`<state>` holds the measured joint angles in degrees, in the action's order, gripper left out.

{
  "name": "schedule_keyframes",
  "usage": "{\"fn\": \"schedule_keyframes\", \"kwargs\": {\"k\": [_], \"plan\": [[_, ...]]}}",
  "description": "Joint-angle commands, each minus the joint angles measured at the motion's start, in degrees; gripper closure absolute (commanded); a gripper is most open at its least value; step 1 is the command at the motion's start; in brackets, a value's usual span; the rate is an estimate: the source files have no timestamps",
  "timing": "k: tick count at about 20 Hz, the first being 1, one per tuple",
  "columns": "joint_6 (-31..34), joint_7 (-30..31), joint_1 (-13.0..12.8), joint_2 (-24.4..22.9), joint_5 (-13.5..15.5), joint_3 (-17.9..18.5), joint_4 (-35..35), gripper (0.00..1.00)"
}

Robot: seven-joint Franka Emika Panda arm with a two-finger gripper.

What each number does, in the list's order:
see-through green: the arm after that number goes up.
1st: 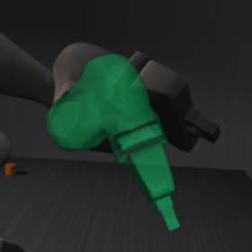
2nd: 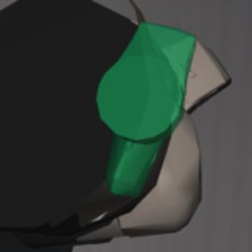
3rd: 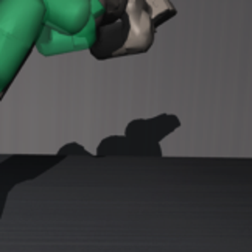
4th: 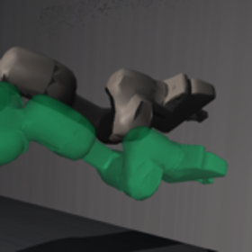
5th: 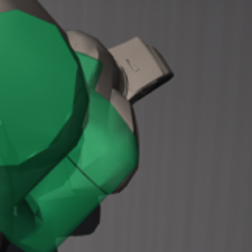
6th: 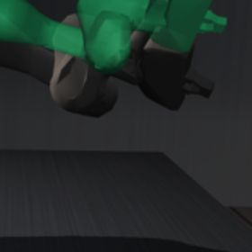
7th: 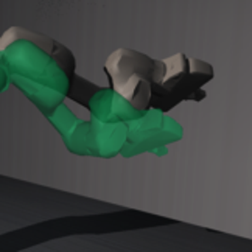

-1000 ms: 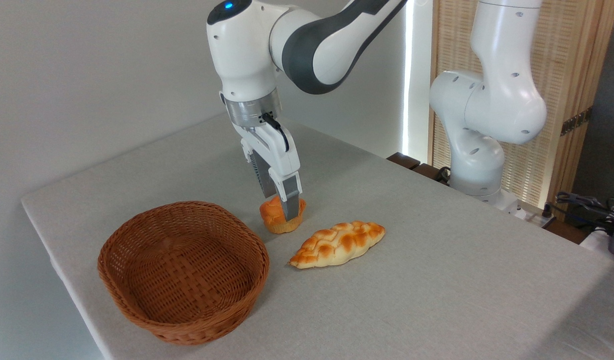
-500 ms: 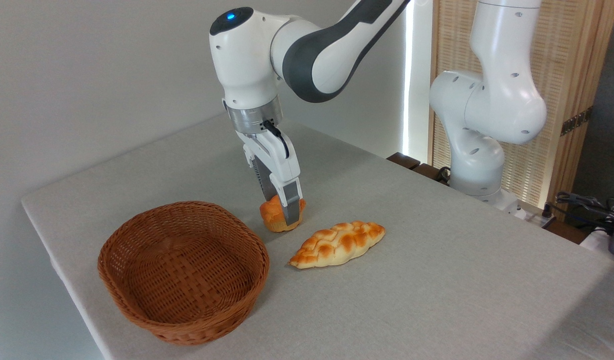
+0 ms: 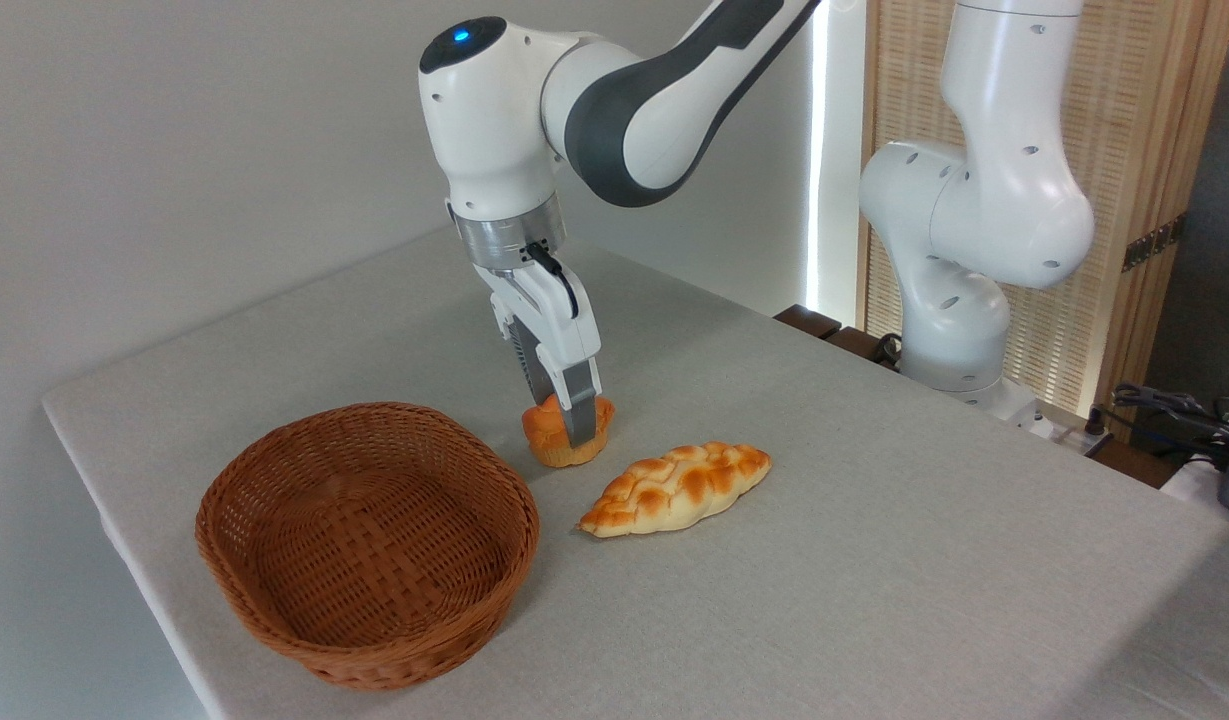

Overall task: Put bread into the basket
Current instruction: 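Close the gripper fingers around the small round bun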

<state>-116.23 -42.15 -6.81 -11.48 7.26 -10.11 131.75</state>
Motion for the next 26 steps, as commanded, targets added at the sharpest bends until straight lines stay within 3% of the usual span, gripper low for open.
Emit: {"fn": "schedule_keyframes", "kwargs": {"k": [1,23,26], "plan": [[-1.2,-1.9,0.2,0.1,1.2,0.0,0.8,0.70],[-0.2,-2.6,0.7,1.0,1.2,0.1,0.2,0.75],[4.4,-2.6,0.7,0.9,1.2,0.0,-3.5,0.75]]}}
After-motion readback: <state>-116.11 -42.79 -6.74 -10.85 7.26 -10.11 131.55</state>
